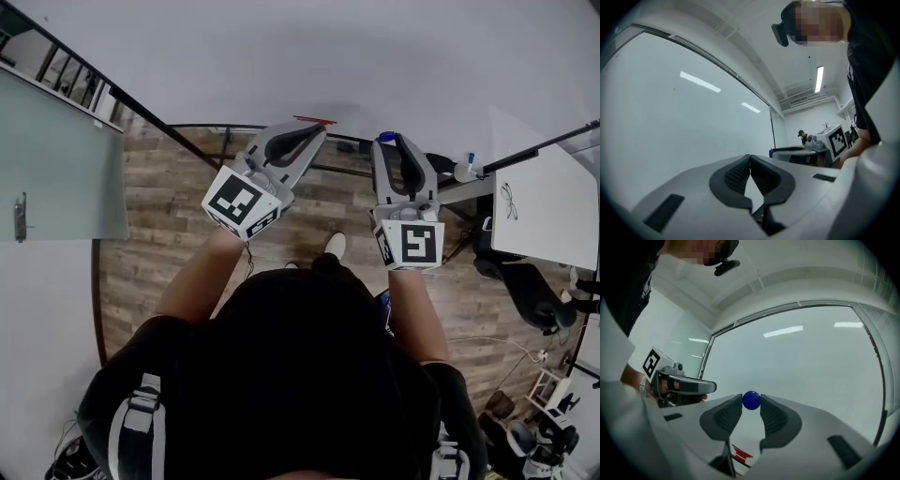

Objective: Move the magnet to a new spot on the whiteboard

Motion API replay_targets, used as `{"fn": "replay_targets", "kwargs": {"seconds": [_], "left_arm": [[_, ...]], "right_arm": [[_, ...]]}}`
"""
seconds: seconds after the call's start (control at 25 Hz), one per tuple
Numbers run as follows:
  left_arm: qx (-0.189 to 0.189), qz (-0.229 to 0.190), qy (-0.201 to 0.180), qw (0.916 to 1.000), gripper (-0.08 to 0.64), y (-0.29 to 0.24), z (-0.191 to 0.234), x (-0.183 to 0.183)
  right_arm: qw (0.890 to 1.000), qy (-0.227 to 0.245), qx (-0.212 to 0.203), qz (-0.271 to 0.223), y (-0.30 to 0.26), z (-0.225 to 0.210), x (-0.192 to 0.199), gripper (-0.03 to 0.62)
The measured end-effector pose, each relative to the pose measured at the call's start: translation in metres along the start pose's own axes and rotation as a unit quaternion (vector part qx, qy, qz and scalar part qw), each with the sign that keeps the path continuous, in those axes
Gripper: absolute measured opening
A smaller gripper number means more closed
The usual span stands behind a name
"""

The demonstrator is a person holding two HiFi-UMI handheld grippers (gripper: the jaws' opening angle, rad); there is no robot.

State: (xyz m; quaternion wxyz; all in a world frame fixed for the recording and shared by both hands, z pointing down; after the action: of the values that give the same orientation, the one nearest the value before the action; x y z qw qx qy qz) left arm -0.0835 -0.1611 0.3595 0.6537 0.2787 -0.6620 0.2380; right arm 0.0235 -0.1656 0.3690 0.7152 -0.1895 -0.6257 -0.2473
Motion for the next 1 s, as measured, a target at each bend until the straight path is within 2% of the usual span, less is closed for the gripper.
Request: {"fn": "replay_targets", "kwargs": {"seconds": [0.16, 0.44, 1.0], "left_arm": [[0.014, 0.005, -0.002, 0.9999, 0.005, 0.020, -0.011, 0.002], [0.023, 0.018, -0.007, 0.9995, 0.005, 0.060, -0.022, 0.007], [0.016, 0.019, -0.004, 0.9997, 0.005, 0.089, -0.024, 0.010]], "right_arm": [[0.999, -0.027, -0.037, -0.003, 0.014, 0.023, 0.003, 0.118], [0.996, -0.024, -0.086, -0.012, 0.034, 0.064, -0.002, 0.118], [0.994, -0.024, -0.103, -0.012, 0.041, 0.094, -0.006, 0.118]]}}
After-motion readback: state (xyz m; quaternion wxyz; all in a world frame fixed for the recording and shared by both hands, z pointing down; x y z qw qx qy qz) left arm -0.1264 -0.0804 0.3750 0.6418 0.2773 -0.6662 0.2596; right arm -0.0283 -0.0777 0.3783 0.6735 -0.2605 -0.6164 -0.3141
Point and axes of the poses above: the fingertips, and each gripper's own axes: y backward along the fingers, z to its left, x out of its underside, the point moved 1 cm from there along y, backward along the fingers, and after that the axes turned 7 degrees about -x, right-handed, at the moved point
